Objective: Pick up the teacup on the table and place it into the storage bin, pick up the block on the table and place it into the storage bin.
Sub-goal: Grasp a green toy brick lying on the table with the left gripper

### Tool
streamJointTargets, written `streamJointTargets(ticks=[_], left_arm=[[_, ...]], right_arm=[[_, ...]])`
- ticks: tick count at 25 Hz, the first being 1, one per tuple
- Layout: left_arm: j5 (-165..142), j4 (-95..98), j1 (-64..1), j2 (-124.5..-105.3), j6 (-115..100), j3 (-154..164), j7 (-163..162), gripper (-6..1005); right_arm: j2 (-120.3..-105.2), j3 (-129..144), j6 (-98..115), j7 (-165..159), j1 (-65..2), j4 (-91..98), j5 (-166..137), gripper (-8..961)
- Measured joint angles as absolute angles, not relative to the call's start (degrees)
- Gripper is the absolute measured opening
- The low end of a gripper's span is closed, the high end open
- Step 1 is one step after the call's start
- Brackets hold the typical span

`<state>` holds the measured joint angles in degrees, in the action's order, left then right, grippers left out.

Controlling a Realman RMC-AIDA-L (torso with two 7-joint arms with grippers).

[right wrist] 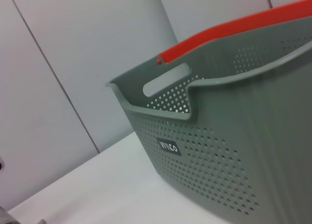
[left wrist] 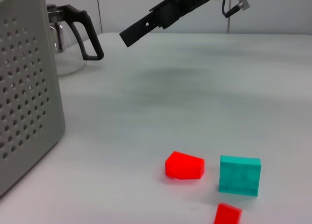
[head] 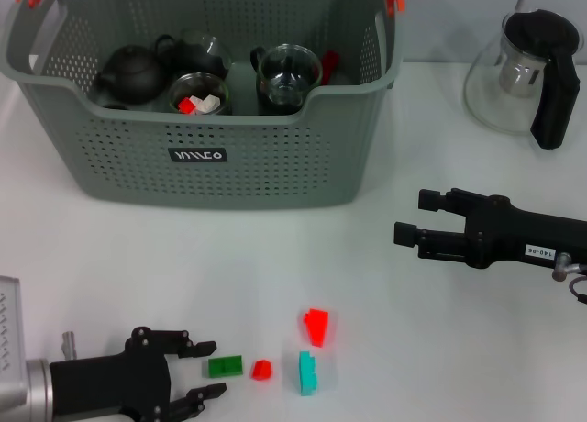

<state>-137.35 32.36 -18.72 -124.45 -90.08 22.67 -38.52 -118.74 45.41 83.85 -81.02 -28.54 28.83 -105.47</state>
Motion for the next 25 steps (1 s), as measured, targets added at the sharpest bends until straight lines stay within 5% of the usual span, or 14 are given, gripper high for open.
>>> streamJointTargets(ticks=[18,25], left_arm=[[-136.6,31.1,-20.2,-124.26,-88.7,22.0,-39.2,448],[-136.6,31.3,-20.5,-124.27,-88.7,22.4,-40.0,201]], right_arm=[[-118.74,45.4,83.9,-81.0,-28.3,28.8,-105.6,926],[-118.65,45.5,83.9,-81.0,-28.3,28.8,-105.6,926]])
